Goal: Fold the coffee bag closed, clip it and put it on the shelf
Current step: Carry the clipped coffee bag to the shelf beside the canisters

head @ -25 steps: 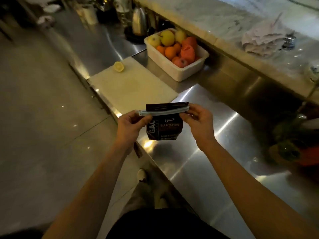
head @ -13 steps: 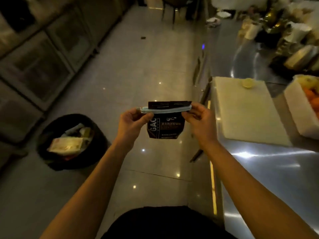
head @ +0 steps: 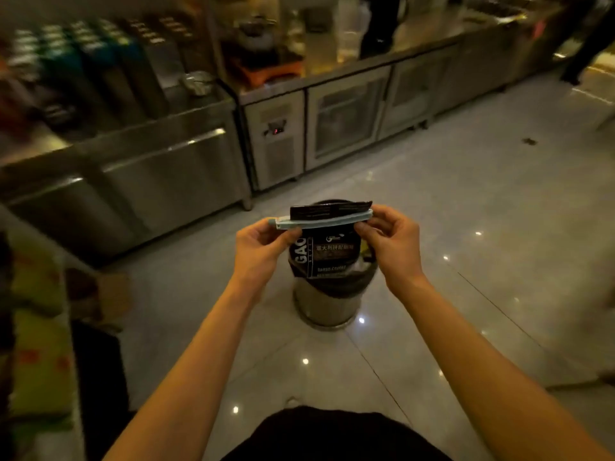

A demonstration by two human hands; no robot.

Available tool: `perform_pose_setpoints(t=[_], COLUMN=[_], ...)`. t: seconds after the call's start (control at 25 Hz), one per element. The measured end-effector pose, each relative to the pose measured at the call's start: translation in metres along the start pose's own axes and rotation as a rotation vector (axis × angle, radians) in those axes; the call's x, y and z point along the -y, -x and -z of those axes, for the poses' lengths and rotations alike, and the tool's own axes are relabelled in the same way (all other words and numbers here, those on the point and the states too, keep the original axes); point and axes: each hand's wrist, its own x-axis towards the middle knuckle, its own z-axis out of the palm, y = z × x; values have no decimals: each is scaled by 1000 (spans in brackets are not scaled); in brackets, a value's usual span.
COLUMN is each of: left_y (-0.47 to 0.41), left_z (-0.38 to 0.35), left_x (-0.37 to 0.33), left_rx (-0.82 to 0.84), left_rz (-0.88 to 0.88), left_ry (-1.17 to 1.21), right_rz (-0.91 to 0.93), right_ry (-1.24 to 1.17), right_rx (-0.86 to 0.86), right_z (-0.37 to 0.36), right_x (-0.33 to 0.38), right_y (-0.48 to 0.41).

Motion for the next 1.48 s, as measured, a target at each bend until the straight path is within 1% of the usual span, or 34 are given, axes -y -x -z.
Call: perform_pose_setpoints(t=[0.04, 0.16, 0.28, 0.4, 0.56, 0.76, 1.04, 1.2, 1.32, 1.48], left_y=[-3, -6, -7, -14, -58, -154, -279, -343, -402, -472], left_z=[31, 93, 153, 200, 262, 336, 426, 483, 539, 610], left_x=[-6, -18, -23, -21, -15, -5, -9, -2, 9, 12], left_rx=[-62, -195, -375, -484, -602, -699, -731, -706, -703, -668], left_rz=[-12, -26, -47, -60, -76, -42, -23, -20, -2, 12], left_ry=[2, 10, 29, 29, 9, -8, -33, -24, 14, 65], right_rz=[-8, -25, -55, -49, -74, -101, -126, -123, -129, -143], right_ry=[-10, -39, -67, -74, -127, -168, -182, -158, -131, -122], right_rx=[68, 227, 397, 494, 611, 665, 705, 711, 664, 627], right_z=[-34, -105, -177, -237, -320, -417, -533, -597, -657, -731], right_x=[0, 0, -4, -11, -30, -56, -72, -88, -102, -105], right_y=[-12, -32, -52, -74, -122, -218, -336, -391, -435, -490])
